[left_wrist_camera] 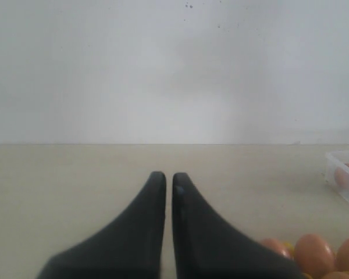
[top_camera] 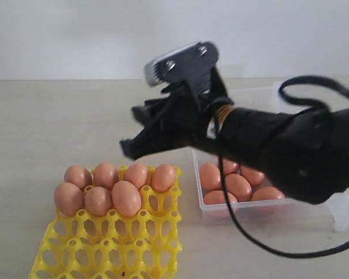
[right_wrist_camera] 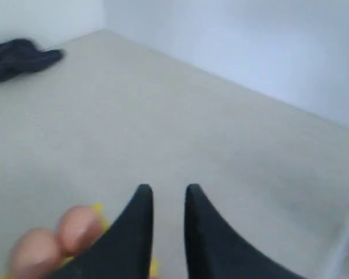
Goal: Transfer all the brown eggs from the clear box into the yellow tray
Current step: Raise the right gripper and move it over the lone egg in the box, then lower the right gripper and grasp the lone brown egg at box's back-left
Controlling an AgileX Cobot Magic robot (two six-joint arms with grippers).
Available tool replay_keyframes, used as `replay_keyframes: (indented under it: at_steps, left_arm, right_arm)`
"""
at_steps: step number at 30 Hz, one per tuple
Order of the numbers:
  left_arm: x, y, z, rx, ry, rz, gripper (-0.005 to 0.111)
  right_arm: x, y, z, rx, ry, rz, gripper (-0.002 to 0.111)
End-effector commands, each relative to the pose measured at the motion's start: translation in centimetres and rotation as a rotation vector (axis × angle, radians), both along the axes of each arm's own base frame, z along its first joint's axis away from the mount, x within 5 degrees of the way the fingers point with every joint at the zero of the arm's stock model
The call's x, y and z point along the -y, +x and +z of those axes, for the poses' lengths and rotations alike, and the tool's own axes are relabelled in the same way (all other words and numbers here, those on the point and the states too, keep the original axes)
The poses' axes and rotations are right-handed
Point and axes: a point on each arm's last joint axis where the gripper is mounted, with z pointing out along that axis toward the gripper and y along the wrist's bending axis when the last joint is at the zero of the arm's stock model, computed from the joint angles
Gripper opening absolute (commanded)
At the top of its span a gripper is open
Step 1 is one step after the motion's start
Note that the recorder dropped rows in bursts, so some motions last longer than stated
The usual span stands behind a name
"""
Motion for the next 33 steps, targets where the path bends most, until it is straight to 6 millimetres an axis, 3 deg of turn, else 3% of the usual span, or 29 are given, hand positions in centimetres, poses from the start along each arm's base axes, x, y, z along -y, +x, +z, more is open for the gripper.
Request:
replay_keyframes:
  at_steps: [1, 3, 5, 7, 9, 13, 17, 25, 33]
  left_arm:
    - [0.0, 0.0, -0.1, 0.006, 0.002, 0.003, 0.004]
    - [0.0, 0.0, -0.1, -0.001, 0.003, 0.003, 0.004]
    - [0.0, 0.0, -0.1, -0.002, 0.003, 0.002, 0.004]
    - [0.0, 0.0, -0.1, -0.002, 0.003, 0.002, 0.004]
    - [0.0, 0.0, -0.1, -0.002, 0.003, 0.002, 0.004]
    - [0.0, 0.0, -0.1, -0.002, 0.003, 0.002, 0.004]
    - [0.0, 0.0, -0.1, -0.002, 0.003, 0.002, 0.004]
    - [0.0, 0.0, -0.1, -0.002, 0.003, 0.002, 0.004]
    - [0.0, 0.0, -0.1, -0.002, 0.003, 0.002, 0.004]
  right_arm:
    - [7.1, 2.6, 0.0, -0.180, -0.014, -0.332, 0.001]
    - [10.1, 4.2, -0.7, -0.369, -0.061, -0.348, 0.001]
    - [11.1, 5.8, -0.2, -0.439, -0.104, -0.317, 0.003]
    - [10.8, 7.9, 0.8, -0.464, -0.157, -0.239, 0.010]
    - [9.7, 10.3, 1.5, -0.451, -0.221, -0.147, 0.026]
    - [7.9, 14.8, 1.2, -0.457, -0.187, -0.127, 0.052]
    - [7.2, 18.3, -0.1, -0.574, 0.046, -0.274, 0.054]
    - [6.2, 20.3, -5.5, -0.780, 0.193, -0.351, 0.054]
    - [6.3, 20.8, -5.9, -0.790, 0.295, -0.437, 0.054]
